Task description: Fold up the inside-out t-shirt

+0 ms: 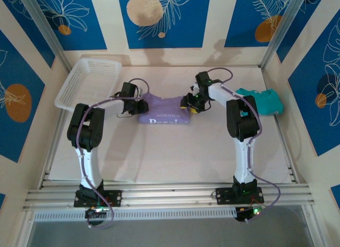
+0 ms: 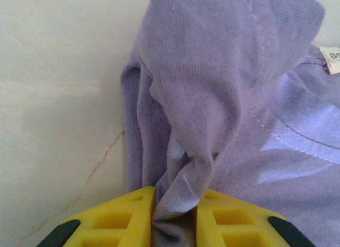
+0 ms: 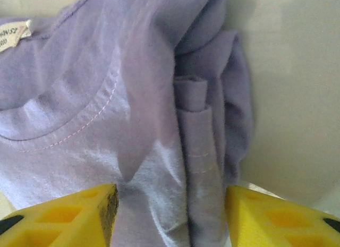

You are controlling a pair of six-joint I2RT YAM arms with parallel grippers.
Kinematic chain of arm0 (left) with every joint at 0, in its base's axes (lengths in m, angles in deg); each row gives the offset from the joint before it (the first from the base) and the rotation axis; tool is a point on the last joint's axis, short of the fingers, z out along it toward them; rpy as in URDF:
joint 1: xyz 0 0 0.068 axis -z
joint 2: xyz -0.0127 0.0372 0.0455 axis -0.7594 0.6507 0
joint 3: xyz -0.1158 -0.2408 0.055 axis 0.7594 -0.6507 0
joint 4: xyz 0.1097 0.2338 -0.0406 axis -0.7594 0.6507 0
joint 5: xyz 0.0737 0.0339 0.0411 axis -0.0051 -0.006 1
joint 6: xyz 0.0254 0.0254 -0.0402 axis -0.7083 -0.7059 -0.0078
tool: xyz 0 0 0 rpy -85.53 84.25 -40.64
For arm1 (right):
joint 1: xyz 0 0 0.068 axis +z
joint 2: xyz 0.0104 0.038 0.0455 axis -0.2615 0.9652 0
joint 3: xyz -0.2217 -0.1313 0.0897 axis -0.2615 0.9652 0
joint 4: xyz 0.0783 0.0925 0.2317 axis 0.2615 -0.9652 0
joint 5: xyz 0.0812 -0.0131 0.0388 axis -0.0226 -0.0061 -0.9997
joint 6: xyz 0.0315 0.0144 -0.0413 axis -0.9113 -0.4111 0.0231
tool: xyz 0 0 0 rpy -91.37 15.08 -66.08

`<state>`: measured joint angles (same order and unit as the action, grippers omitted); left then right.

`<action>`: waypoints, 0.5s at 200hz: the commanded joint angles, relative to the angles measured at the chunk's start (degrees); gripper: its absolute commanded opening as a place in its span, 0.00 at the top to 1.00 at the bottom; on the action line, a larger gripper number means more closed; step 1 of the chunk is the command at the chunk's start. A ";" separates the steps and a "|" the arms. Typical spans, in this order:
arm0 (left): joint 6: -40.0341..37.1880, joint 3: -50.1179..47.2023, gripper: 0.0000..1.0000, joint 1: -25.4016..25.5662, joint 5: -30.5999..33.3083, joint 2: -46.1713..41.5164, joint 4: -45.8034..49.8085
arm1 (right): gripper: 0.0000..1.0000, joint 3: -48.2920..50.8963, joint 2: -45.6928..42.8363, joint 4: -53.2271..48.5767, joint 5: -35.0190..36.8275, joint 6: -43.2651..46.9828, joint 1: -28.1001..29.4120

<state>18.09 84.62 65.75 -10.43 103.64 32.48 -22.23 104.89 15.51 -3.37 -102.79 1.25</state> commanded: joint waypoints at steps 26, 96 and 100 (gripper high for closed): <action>1.36 -2.29 0.78 -0.59 -2.67 -0.93 -1.49 | 0.42 -3.09 3.66 -8.26 1.74 -0.45 1.12; 2.11 -4.31 0.78 -0.62 -4.04 -2.32 -3.55 | 0.40 -6.52 5.88 -11.54 4.86 0.14 3.12; 2.23 -4.54 0.78 -0.60 -4.18 -2.40 -3.67 | 0.41 -7.06 6.21 -11.79 4.41 0.23 3.24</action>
<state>19.40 82.00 65.64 -12.49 103.12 28.63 -26.65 107.95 8.61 0.67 -102.75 3.28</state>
